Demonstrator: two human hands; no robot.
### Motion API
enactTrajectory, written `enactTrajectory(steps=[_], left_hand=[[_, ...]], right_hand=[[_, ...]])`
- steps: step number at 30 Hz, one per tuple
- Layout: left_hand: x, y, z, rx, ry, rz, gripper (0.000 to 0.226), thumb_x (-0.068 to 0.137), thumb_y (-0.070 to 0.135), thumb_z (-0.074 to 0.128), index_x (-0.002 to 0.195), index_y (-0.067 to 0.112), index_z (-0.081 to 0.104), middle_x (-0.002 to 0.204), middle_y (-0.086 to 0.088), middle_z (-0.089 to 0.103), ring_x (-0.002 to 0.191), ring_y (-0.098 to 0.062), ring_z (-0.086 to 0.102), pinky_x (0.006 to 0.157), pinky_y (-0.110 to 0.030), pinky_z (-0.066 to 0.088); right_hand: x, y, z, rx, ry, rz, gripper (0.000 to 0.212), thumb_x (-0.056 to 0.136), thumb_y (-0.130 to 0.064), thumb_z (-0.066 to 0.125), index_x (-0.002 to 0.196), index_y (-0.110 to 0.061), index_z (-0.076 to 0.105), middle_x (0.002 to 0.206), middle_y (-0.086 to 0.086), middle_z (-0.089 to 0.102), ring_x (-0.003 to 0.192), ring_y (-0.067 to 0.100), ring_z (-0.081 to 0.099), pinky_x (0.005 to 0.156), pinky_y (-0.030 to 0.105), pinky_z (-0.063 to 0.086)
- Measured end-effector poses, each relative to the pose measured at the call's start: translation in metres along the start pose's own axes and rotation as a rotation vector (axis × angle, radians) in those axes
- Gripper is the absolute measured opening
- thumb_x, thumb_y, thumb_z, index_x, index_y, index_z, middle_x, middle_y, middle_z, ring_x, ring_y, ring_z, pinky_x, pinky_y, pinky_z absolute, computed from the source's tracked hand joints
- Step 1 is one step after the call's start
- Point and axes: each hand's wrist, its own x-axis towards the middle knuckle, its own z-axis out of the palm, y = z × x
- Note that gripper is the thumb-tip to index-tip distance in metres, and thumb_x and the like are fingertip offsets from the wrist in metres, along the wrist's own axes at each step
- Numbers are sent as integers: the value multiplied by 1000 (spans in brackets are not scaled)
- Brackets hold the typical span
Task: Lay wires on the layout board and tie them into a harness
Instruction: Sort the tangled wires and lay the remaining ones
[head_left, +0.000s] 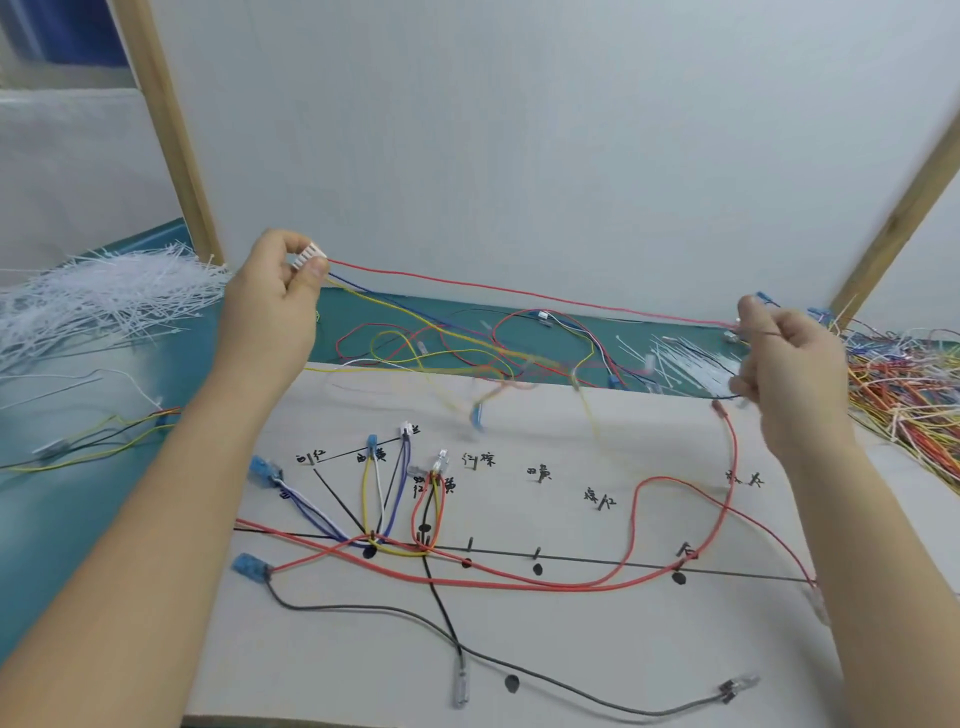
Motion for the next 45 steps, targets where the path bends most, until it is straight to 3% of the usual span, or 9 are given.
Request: enactTrajectory(steps=[6, 13, 21, 26, 29, 32, 36, 40, 45], left_hand=[[3, -5, -1, -86, 13, -50, 2, 96, 20, 45, 97, 22, 45, 67, 5, 47, 58, -7, 41, 56, -21, 33], [5, -7, 2, -178, 24, -90, 2, 96, 22, 45, 98, 21, 45, 66, 6, 48, 53, -9, 39, 47, -22, 32], [6, -7, -4, -235, 41, -202, 6, 96, 23, 44, 91, 26, 45, 64, 3, 46, 48, -8, 36, 48, -25, 26], [1, 12, 4, -330, -48, -211, 19, 97, 20, 42, 81, 30, 43, 62, 1, 42, 33, 0, 28, 37, -15, 22], [-2, 22, 8, -370, -65, -205, 20, 98, 19, 42, 81, 29, 43, 62, 2, 41, 33, 0, 26, 34, -12, 19], [-4, 28, 8, -405, -77, -210, 19, 98, 18, 42, 82, 28, 43, 62, 2, 40, 34, 1, 25, 34, -11, 19], [-5, 33, 7, -424, -96, -217, 19, 99, 17, 41, 82, 27, 43, 63, 1, 39, 33, 1, 25, 34, -11, 19], [-5, 33, 4, -424, -113, -211, 20, 99, 16, 42, 82, 26, 42, 62, 1, 38, 31, 0, 25, 33, -10, 19], [-1, 21, 1, -253, -62, -173, 12, 97, 20, 44, 87, 27, 44, 63, 2, 44, 40, -2, 33, 44, -22, 24]], right_hand=[[-3, 8, -7, -723, -270, -385, 10, 77, -41, 70, 74, -32, 68, 67, -1, 51, 65, 14, 44, 58, 29, 28], [-9, 2, -7, -499, -746, -80, 8, 62, -35, 81, 64, -30, 75, 61, -12, 64, 54, -5, 53, 53, 6, 38], [-2, 13, -5, -747, -512, -165, 12, 80, -16, 62, 69, -11, 58, 56, -9, 50, 52, 8, 41, 49, 22, 33], [-17, -1, 10, -613, -620, -200, 35, 80, -26, 69, 108, -39, 53, 114, -17, 49, 102, 6, 48, 82, 20, 34], [-42, -28, 30, -431, -505, -562, 28, 78, -15, 72, 84, -35, 54, 93, -17, 54, 83, 4, 50, 72, 10, 35], [-67, -49, 42, -350, -780, -663, 18, 76, -17, 70, 73, -31, 60, 71, -20, 59, 63, 5, 52, 59, 8, 38], [-68, -31, 56, -720, -800, -756, 18, 88, -17, 63, 101, -27, 68, 99, -21, 59, 59, -3, 47, 62, 12, 34], [-52, -8, 56, -918, -655, -618, 20, 91, -21, 59, 107, -26, 69, 106, -7, 67, 87, 13, 59, 77, 27, 43], [-34, -2, 44, -716, -372, -463, 12, 86, -14, 58, 87, -19, 69, 69, -8, 63, 62, 10, 53, 61, 30, 38]])
